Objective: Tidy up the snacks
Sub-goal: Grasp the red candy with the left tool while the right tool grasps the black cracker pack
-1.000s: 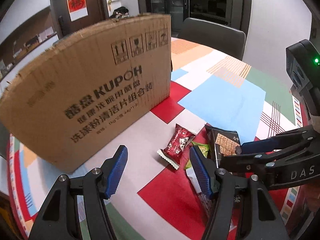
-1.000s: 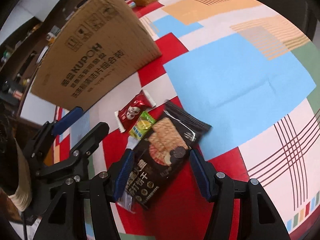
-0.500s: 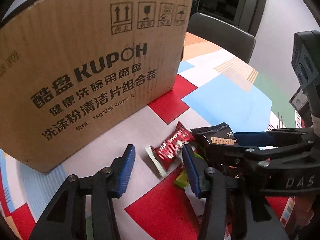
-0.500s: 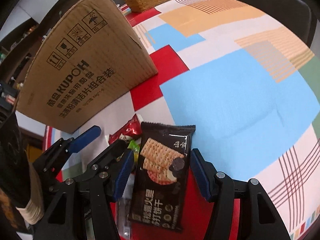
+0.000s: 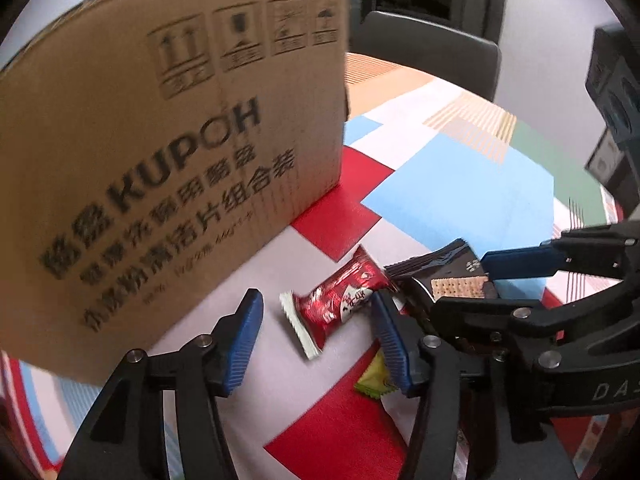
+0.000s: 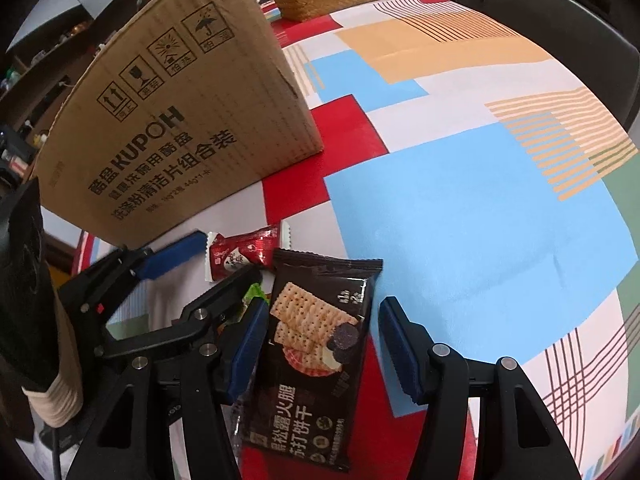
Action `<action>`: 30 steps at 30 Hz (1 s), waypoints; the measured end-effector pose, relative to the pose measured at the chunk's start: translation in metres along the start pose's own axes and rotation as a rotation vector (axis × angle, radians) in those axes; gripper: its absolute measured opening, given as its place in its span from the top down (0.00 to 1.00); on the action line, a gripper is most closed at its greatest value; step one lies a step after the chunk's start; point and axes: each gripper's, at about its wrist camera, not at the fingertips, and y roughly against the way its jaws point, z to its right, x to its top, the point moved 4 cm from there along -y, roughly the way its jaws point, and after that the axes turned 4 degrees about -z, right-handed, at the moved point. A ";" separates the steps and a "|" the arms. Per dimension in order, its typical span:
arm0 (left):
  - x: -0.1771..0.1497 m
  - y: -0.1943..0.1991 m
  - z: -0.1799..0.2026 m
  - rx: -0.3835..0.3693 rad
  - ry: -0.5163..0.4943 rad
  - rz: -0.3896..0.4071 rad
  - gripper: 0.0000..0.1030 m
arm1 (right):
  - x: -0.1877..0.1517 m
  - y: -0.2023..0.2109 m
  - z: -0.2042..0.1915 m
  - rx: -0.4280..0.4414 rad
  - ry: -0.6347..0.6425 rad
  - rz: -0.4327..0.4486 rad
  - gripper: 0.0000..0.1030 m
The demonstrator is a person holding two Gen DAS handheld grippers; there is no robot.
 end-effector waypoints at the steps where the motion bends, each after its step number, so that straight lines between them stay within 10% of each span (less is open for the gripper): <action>1: 0.001 -0.001 0.002 0.007 -0.018 -0.002 0.46 | 0.000 0.001 0.001 -0.002 -0.001 0.001 0.43; 18: -0.022 0.028 -0.012 0.038 0.165 0.015 0.87 | 0.008 -0.008 -0.002 -0.026 0.025 0.018 0.43; 24: -0.032 0.031 -0.024 -0.004 0.217 0.016 0.85 | 0.012 -0.018 -0.020 -0.144 0.135 0.038 0.43; 27: -0.027 0.032 -0.027 0.008 0.208 0.030 0.64 | 0.012 -0.019 -0.023 -0.169 0.160 0.048 0.43; 30: -0.019 0.024 -0.026 0.017 0.194 0.017 0.62 | 0.013 -0.019 -0.023 -0.179 0.178 0.061 0.43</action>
